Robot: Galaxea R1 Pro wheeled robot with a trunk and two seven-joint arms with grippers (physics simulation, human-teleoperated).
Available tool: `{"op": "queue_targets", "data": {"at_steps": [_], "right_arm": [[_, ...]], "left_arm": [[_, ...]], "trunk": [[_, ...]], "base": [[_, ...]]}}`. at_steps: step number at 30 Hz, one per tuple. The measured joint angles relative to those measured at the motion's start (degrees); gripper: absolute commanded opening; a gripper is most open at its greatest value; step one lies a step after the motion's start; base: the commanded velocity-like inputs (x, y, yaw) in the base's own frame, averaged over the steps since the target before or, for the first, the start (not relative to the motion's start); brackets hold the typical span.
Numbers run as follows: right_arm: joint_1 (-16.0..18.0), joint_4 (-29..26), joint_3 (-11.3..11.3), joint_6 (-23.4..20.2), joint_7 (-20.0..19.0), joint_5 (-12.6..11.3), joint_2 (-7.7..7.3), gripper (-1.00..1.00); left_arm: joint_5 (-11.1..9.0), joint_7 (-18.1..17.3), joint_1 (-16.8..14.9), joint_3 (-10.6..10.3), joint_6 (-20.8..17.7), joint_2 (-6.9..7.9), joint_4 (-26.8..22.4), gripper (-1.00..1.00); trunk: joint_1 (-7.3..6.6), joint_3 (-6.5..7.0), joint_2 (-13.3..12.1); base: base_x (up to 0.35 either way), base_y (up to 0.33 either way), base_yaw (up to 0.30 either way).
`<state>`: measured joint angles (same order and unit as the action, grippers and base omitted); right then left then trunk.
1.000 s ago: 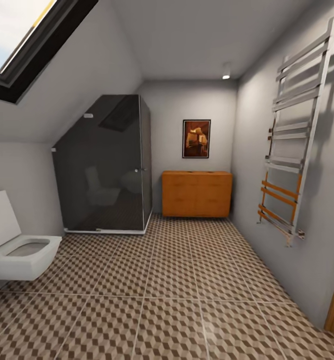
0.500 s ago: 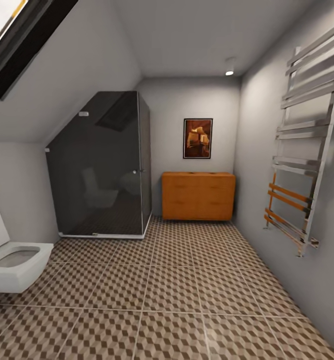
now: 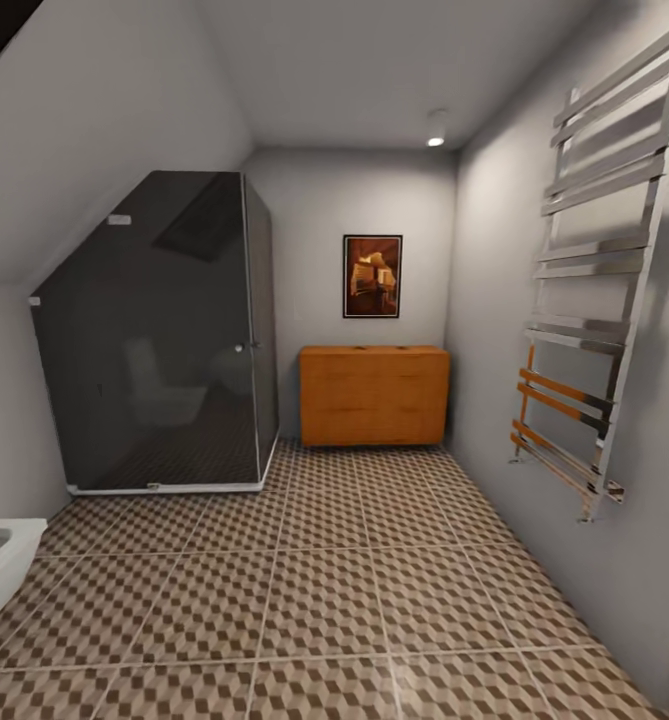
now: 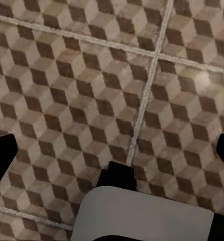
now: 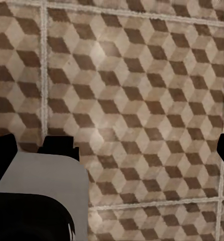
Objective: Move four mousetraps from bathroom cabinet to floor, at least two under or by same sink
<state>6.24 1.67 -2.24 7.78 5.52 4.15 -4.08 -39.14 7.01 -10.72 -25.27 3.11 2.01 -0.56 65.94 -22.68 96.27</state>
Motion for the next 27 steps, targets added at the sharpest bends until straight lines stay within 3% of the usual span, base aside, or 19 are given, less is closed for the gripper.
{"op": "queue_targets", "data": {"at_steps": [11,27], "right_arm": [[0.00,0.00,0.05,-0.02,0.00,-0.08,0.02,1.00],[0.01,0.00,0.06,-0.12,0.00,-0.11,0.03,1.00]], "left_arm": [[-0.09,0.00,0.01,0.00,0.22,0.00,0.07,1.00],[-0.18,0.00,0.01,0.00,0.25,0.01,0.08,1.00]], "trunk": [[0.00,0.00,0.00],[0.00,0.00,0.00]], "base": [[0.324,0.000,-0.199],[0.324,0.000,-0.027]]}}
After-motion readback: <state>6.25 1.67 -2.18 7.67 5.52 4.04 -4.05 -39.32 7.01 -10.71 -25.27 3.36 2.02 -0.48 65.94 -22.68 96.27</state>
